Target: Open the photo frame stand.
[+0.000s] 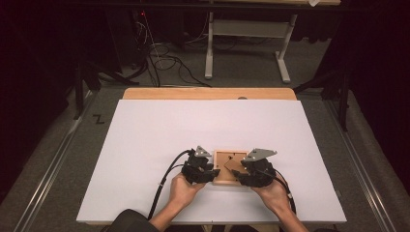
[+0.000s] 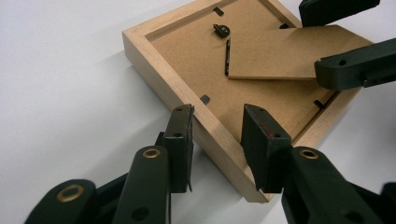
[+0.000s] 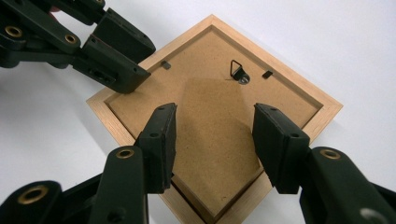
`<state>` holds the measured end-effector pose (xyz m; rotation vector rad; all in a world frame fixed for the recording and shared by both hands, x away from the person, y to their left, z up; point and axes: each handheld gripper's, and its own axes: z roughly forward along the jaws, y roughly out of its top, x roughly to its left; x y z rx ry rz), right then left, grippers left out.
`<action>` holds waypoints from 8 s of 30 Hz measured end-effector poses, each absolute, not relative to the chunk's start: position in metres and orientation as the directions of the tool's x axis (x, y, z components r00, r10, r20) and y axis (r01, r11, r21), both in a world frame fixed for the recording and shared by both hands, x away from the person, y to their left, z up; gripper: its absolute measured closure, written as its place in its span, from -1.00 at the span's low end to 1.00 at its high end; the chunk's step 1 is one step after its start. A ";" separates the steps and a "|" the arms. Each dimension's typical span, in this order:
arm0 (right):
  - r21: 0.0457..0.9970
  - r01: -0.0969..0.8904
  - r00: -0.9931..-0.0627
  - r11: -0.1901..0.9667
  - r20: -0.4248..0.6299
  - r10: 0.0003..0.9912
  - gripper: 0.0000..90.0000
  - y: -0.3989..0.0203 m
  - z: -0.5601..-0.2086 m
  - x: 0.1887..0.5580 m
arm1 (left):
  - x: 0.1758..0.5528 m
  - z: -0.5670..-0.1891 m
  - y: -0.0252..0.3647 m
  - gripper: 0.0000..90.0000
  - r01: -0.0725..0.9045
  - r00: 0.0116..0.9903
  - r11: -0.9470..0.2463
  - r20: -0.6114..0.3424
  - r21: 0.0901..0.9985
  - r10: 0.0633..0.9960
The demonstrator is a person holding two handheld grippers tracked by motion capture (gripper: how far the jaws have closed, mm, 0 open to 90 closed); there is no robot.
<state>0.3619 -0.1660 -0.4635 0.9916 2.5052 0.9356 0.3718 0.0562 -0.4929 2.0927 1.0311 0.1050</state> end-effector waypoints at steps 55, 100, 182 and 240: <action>0.673 0.501 -0.719 0.545 -0.027 0.695 0.14 -0.164 -0.457 0.364 | 0.372 -0.493 0.056 0.42 0.635 0.668 -0.363 -0.248 0.682 0.701; 0.703 0.480 -0.714 0.525 -0.035 0.699 -0.08 -0.177 -0.453 0.347 | 0.372 -0.494 0.055 0.39 0.632 0.668 -0.359 -0.247 0.687 0.702; 0.644 0.612 -0.597 0.460 -0.006 0.803 0.61 -0.198 -0.476 0.359 | 0.367 -0.492 0.051 0.44 0.619 0.688 -0.373 -0.250 0.691 0.681; 0.657 0.636 -0.530 0.406 -0.011 0.848 0.77 -0.201 -0.478 0.384 | 0.357 -0.491 0.039 0.45 0.587 0.732 -0.402 -0.250 0.703 0.633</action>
